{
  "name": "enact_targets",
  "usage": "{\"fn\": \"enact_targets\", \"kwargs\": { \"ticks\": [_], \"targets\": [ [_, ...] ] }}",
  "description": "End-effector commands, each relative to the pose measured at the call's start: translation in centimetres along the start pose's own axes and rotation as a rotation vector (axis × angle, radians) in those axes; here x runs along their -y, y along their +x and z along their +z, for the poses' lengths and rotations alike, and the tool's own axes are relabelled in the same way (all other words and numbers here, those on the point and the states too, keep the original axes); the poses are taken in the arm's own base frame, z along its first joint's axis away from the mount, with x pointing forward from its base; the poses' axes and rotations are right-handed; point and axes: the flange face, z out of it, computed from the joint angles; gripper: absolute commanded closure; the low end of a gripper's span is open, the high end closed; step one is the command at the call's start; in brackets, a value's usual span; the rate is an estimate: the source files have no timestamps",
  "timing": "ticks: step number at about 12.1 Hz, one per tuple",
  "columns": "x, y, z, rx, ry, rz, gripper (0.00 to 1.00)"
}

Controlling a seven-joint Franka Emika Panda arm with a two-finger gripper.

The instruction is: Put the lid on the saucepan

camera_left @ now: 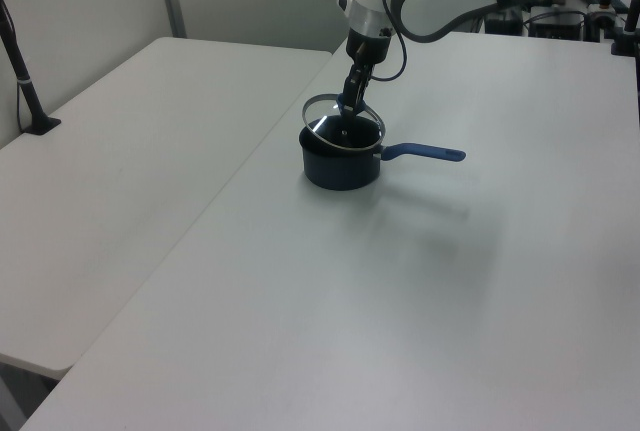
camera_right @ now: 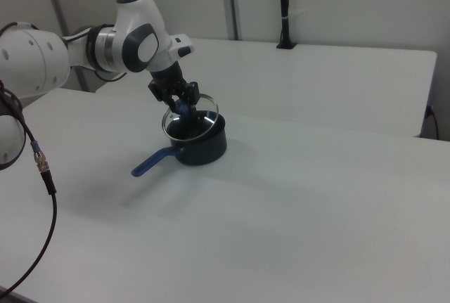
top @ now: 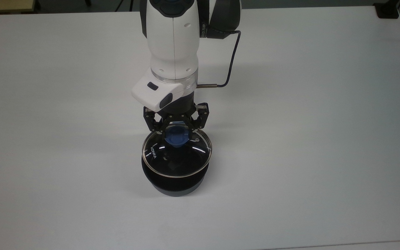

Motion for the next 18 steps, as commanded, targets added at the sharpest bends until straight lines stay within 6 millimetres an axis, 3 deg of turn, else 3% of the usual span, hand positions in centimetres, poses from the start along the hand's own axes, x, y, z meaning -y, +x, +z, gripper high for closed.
{"fn": "enact_targets", "kwargs": {
  "ticks": [1, 3, 6, 7, 9, 14, 16, 18],
  "targets": [
    [0.2, 0.3, 1.2, 0.017, -0.015, 0.008, 0.51],
    [0.2, 0.4, 1.8, 0.002, -0.016, 0.008, 0.48],
    [-0.2, 0.4, 2.0, 0.003, -0.017, 0.013, 0.0],
    [-0.2, 0.5, 1.5, 0.0, -0.017, 0.013, 0.0],
    [-0.6, 0.0, -2.4, -0.013, -0.013, 0.024, 0.0],
    [-1.5, -8.6, -12.6, 0.265, -0.002, 0.036, 0.0],
    [-1.6, -12.5, -15.0, 0.275, -0.025, 0.023, 0.0],
    [-2.2, -13.9, -16.4, 0.267, -0.031, 0.043, 0.0]
  ]
}}
